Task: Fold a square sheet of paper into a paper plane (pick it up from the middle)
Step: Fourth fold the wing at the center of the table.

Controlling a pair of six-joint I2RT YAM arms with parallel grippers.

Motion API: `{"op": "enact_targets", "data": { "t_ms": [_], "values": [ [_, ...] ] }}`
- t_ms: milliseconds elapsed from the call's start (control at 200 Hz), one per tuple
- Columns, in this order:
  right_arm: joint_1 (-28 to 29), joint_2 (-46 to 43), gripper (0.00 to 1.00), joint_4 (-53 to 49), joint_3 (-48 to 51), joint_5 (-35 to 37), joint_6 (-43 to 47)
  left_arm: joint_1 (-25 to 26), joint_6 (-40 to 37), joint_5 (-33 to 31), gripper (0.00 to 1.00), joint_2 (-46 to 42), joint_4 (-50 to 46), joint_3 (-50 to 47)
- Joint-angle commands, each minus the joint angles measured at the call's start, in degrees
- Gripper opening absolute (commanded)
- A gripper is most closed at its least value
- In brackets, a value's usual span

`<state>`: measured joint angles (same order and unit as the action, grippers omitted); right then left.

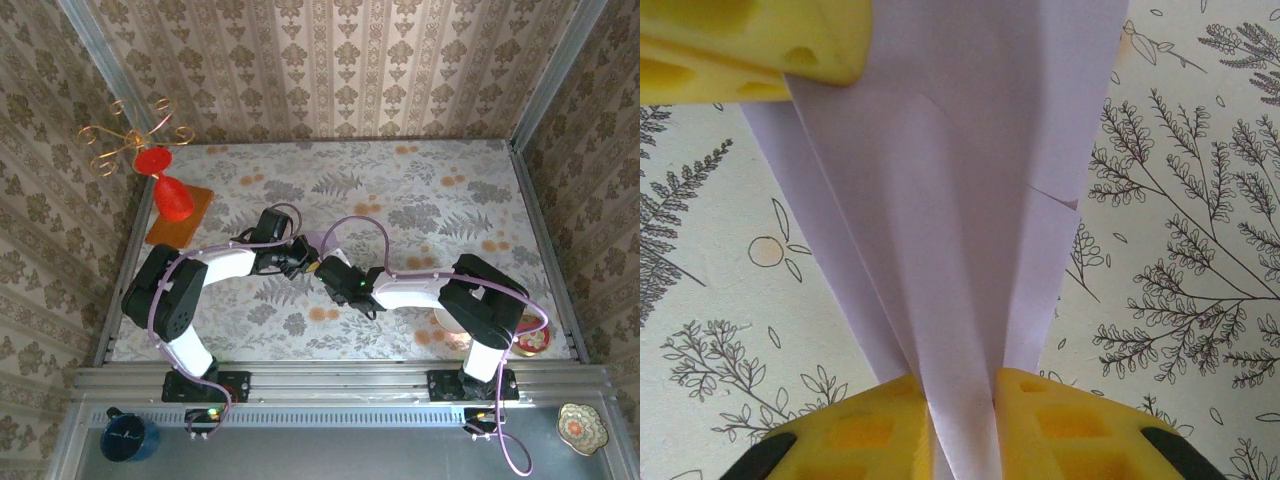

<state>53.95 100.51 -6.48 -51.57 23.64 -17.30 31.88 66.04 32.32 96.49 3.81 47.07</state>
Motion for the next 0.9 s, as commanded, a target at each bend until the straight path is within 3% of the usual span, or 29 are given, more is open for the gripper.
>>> {"op": "enact_targets", "data": {
  "t_ms": [0, 325, 480, 735, 895],
  "values": [
    [0.3, 0.7, 0.26, -0.5, -1.1, 0.9, 0.3, 0.6, 0.6, 0.6, 0.07, 0.2, -0.7, 1.3],
    [0.3, 1.2, 0.24, -0.3, -1.3, 0.7, 0.1, 0.6, 0.8, 0.7, 0.07, 0.4, -0.4, 1.2],
    [0.2, 1.4, 0.17, -0.3, -1.1, -0.7, 0.0, 0.6, 0.8, 0.5, 0.08, 0.0, -0.4, 1.0],
    [-0.5, 1.2, 0.11, 0.7, 1.2, -4.9, -1.1, -2.7, -1.5, -2.4, 0.3, -4.2, -4.1, -0.2],
    [-1.2, 1.2, 0.1, 0.8, 1.7, -9.1, -1.1, -6.2, -4.0, -4.2, 0.35, -8.0, -7.5, -1.4]
  ]
}}
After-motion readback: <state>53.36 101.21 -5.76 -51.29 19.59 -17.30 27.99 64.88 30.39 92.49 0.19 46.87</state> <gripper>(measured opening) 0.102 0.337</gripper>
